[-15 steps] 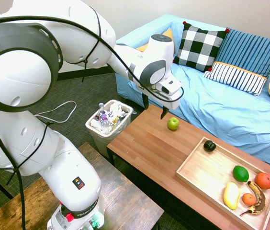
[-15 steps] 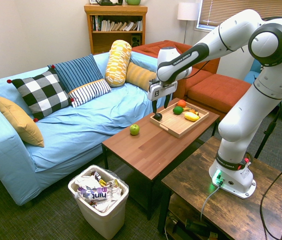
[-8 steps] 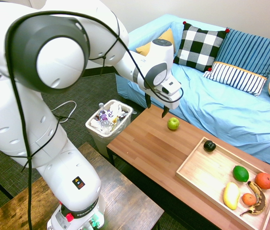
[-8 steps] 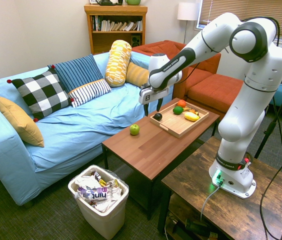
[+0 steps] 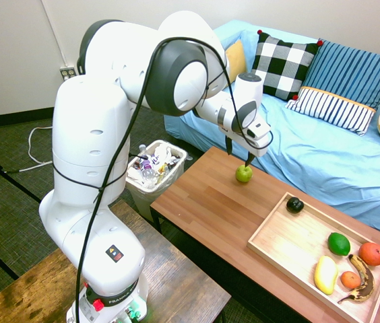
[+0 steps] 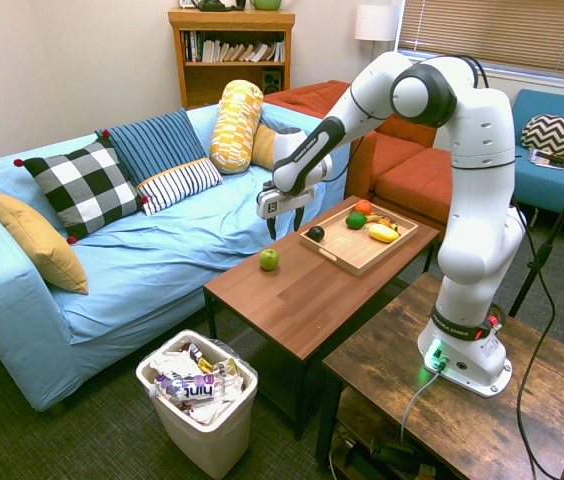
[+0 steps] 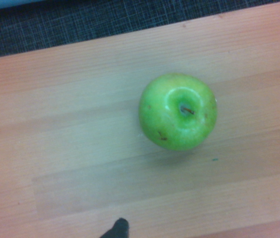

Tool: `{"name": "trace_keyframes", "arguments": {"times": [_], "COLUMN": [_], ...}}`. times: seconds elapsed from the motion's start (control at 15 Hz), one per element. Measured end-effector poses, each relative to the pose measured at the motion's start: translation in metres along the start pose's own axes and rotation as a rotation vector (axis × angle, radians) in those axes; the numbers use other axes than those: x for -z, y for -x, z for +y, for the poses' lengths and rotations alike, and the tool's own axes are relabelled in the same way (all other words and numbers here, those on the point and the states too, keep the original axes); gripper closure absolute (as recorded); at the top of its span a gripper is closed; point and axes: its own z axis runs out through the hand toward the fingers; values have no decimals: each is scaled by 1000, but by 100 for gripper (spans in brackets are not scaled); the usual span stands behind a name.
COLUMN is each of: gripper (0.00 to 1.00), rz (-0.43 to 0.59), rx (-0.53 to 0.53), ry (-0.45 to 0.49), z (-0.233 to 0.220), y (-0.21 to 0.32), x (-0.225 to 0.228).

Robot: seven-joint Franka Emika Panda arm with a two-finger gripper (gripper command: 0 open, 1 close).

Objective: Put the apple in the tray

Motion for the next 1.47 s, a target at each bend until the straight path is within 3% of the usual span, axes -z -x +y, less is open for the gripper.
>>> {"name": "trace_keyframes", "arguments": {"times": [0.4, 1.13, 1.2, 1.47], "gripper": [0, 0, 100, 100], "rz": [-7, -32, -37, -45], "rx": [-21, -67, -69, -76], "ry": [54, 117, 123, 119], "z": [-42, -53, -55, -62], "y": [-12, -35, -36, -40], "x": [-63, -136, -140, -150]}}
